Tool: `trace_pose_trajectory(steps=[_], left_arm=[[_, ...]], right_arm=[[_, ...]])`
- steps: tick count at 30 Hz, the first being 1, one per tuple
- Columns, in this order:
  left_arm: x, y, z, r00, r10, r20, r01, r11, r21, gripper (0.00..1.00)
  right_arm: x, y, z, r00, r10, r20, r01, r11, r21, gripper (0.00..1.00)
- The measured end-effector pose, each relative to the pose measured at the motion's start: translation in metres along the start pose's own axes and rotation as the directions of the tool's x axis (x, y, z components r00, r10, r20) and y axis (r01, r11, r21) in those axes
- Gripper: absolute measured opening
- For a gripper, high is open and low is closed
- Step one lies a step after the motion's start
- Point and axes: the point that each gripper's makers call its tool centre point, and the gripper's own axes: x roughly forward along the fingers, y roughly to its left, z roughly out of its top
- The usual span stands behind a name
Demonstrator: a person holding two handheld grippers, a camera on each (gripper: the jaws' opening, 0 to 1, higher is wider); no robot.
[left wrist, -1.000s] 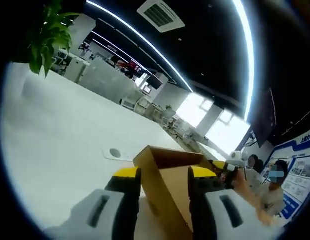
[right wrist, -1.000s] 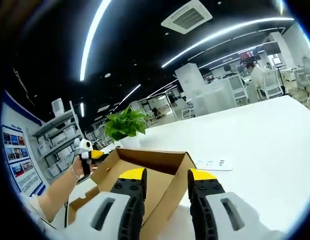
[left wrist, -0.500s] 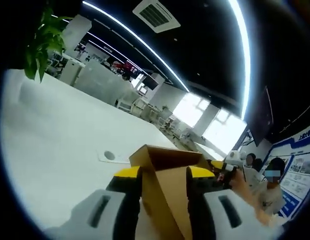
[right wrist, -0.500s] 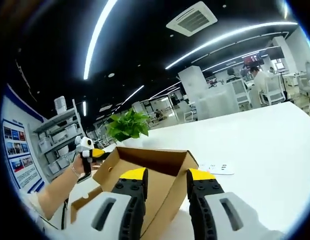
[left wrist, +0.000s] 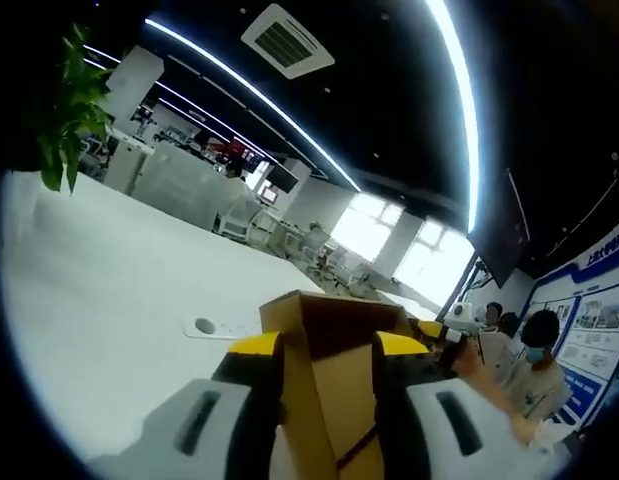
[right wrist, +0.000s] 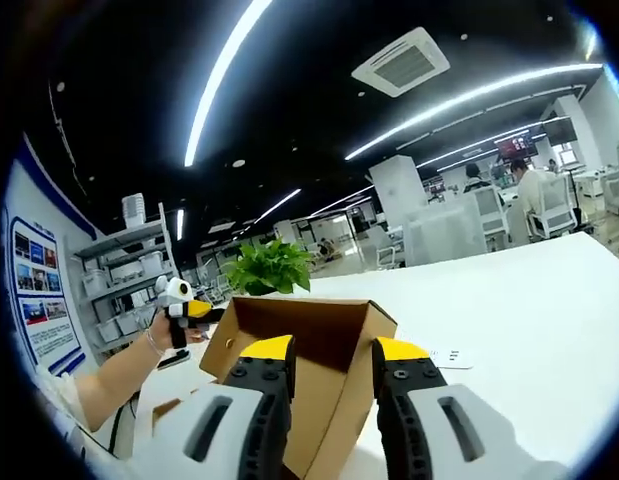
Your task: Operate the shoe box by opening the lid, removing the specified soft item, and placing it in the target area until the item is outside and the box remains undamaged.
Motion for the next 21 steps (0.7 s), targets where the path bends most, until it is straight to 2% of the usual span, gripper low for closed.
trace_pose_trajectory(steps=[4, 16, 21], left_arm=[[-0.004, -0.009, 0.002, 1.000, -0.004, -0.001, 0.004, 1.000, 0.031, 0.36], [-0.021, -0.032, 0.003, 0.999, -0.041, 0.024, 0.039, 0.998, 0.056, 0.36], [-0.026, -0.041, 0.002, 0.997, -0.061, 0.038, 0.058, 0.996, 0.068, 0.36]], right_arm=[[-0.006, 0.008, 0.004, 1.000, 0.006, 0.013, -0.006, 1.000, -0.018, 0.31], [-0.021, 0.033, 0.011, 0.998, 0.013, 0.054, -0.009, 0.997, -0.071, 0.33], [-0.032, 0.044, 0.011, 0.998, 0.023, 0.065, -0.015, 0.992, -0.121, 0.34]])
